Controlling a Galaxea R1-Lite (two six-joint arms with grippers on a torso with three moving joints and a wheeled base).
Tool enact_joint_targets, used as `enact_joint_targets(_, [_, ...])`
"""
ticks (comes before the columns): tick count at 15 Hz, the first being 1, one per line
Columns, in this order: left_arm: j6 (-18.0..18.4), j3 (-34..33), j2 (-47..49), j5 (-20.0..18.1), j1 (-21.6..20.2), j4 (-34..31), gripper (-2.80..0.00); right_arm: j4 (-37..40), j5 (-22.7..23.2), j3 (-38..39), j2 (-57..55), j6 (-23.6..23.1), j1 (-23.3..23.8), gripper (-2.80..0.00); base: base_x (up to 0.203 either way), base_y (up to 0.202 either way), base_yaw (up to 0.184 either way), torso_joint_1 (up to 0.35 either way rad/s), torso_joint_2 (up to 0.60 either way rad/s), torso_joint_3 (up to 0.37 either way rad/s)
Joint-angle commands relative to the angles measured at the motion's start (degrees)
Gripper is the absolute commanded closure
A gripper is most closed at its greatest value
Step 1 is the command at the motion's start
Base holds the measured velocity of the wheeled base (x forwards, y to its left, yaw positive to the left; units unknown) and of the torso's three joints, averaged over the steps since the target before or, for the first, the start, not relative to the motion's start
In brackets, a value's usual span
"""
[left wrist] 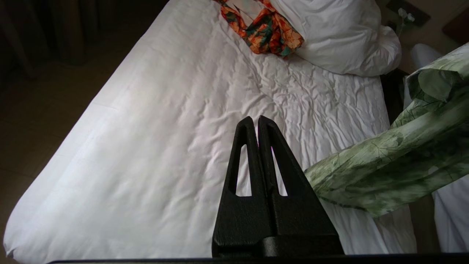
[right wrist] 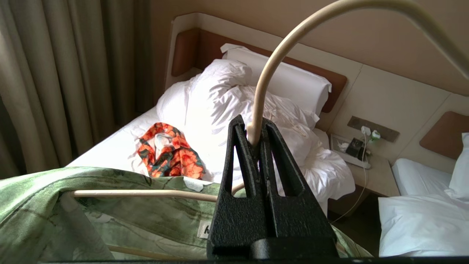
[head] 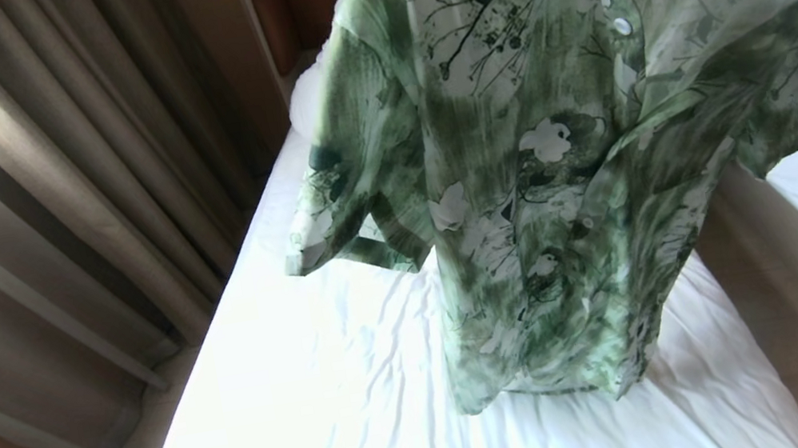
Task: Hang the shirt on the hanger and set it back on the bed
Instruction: Take the clothes hanger out of the clothes
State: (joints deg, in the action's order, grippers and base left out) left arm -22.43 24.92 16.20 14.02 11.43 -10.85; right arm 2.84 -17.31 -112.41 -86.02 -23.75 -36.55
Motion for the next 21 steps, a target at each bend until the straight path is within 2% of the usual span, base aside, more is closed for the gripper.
enact_joint_targets(1, [-0.2,0.0,0.2,0.1,0.0,0.0,0.00,0.1,-0.1,0.0,-0.1,-0.2,0.3,0.00,0.000,0.000,0.000,0.000,0.00,0.000])
enact_joint_targets(7, [-1.4,0.1,0.2,0.0,0.0,-0.1,0.00,0.1,-0.1,0.0,-0.5,-0.2,0.9,0.00,0.000,0.000,0.000,0.000,0.00,0.000])
enact_joint_targets(10, [-1.3,1.9,0.4,-2.1,0.9,-0.4,0.00,0.1,-0.1,0.0,-0.6,-0.1,0.9,0.00,0.000,0.000,0.000,0.000,0.00,0.000])
enact_joint_targets(13, [-1.0,7.4,2.2,-2.2,3.8,-2.1,0.00,0.1,-0.3,0.0,-1.0,-0.1,0.9,0.00,0.000,0.000,0.000,0.000,0.00,0.000])
enact_joint_targets(15, [-0.9,11.5,5.2,-2.9,7.9,-4.7,0.00,0.3,-0.2,0.0,-1.9,-0.1,0.9,0.00,0.000,0.000,0.000,0.000,0.00,0.000])
enact_joint_targets(18, [-0.9,16.9,10.6,-7.9,13.0,-5.3,0.00,-0.1,-0.4,0.0,-4.5,0.0,0.2,0.00,0.000,0.000,0.000,0.000,0.00,0.000])
enact_joint_targets(21, [-0.9,22.1,17.0,-13.6,13.9,-5.2,0.00,-0.4,-0.5,-0.1,-5.8,0.3,0.2,0.00,0.000,0.000,0.000,0.000,0.00,0.000])
